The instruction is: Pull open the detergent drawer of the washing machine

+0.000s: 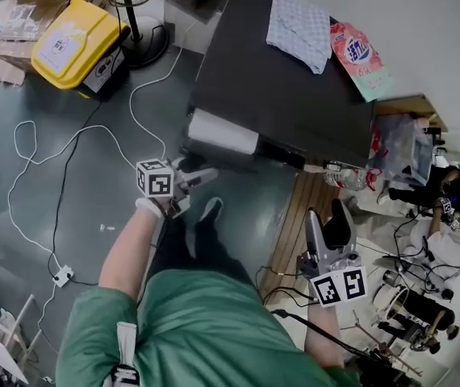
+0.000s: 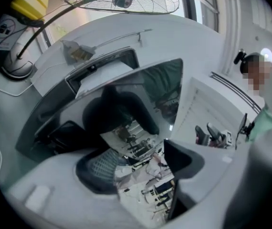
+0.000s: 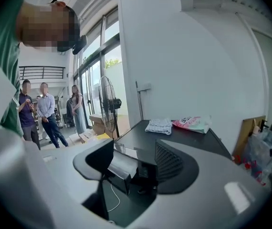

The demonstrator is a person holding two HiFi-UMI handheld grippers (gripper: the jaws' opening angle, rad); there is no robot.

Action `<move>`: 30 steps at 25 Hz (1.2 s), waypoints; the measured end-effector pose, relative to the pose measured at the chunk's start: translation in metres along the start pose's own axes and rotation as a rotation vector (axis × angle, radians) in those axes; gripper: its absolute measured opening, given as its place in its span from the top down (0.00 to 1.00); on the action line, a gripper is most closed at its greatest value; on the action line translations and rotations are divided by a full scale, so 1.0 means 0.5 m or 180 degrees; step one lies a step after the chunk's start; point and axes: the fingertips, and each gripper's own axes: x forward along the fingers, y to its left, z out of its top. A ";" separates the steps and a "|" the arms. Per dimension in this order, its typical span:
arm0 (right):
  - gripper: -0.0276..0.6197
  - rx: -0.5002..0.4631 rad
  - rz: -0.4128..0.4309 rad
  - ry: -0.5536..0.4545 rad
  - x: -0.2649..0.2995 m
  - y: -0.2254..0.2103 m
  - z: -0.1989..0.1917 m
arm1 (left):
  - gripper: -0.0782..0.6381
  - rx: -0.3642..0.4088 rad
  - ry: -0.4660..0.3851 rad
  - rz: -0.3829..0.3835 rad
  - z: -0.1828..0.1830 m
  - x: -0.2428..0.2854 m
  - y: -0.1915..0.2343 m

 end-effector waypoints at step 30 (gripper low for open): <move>0.54 -0.0149 0.0370 -0.0058 0.016 0.061 0.041 | 0.49 -0.0073 0.0082 0.0048 -0.128 -0.087 -0.074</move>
